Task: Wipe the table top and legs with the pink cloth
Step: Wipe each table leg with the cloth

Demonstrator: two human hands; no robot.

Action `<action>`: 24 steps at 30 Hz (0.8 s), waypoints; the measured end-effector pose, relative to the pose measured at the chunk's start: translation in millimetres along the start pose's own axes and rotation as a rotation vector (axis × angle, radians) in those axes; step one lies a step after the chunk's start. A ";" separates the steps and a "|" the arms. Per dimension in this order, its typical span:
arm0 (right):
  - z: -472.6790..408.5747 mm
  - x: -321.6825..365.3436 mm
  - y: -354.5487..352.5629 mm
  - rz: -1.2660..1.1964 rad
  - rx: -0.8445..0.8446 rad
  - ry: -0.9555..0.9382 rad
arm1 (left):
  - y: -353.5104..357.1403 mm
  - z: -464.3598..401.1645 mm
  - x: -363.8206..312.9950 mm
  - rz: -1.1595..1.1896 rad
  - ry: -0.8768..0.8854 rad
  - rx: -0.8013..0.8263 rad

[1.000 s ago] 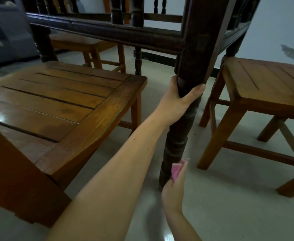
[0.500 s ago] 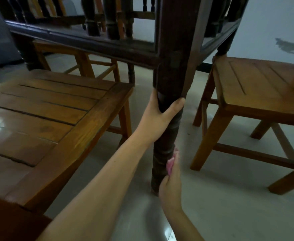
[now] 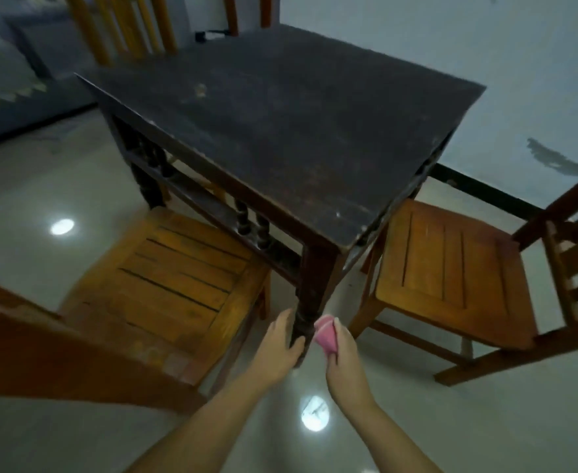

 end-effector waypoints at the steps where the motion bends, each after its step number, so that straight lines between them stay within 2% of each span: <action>1: 9.2 24.7 -9.4 0.038 0.044 0.010 | -11.7 15.8 -11.9 -0.025 -0.045 -0.019; 5: 32.5 126.6 -35.2 0.227 0.187 -0.102 | -76.6 73.4 -78.0 -0.193 -0.082 -0.141; 8: 41.7 219.5 -62.1 0.364 0.240 -0.249 | -136.5 106.2 -138.9 -0.342 -0.070 -0.301; 12: 40.6 337.0 -96.3 0.286 0.306 -0.375 | -207.2 137.1 -214.6 -0.421 -0.077 -0.406; 15: 24.9 400.0 -103.2 0.267 0.287 -0.513 | -261.4 154.1 -254.7 -0.449 -0.045 -0.488; 19: 14.6 463.5 -86.4 0.189 0.344 -0.574 | -332.8 185.4 -264.4 -0.471 -0.027 -0.598; 24: 7.3 519.6 -19.3 0.130 0.436 -0.600 | -417.4 228.7 -221.6 -0.526 -0.041 -0.699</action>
Point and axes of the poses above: each hand's wrist, its own z-axis away from the middle knuckle, its own y-axis out of the palm, x = y × z, the point moved 3 cm from there along -z, towards the middle knuckle, and after that the axes turned 2 degrees about x, right-handed, at the moved point
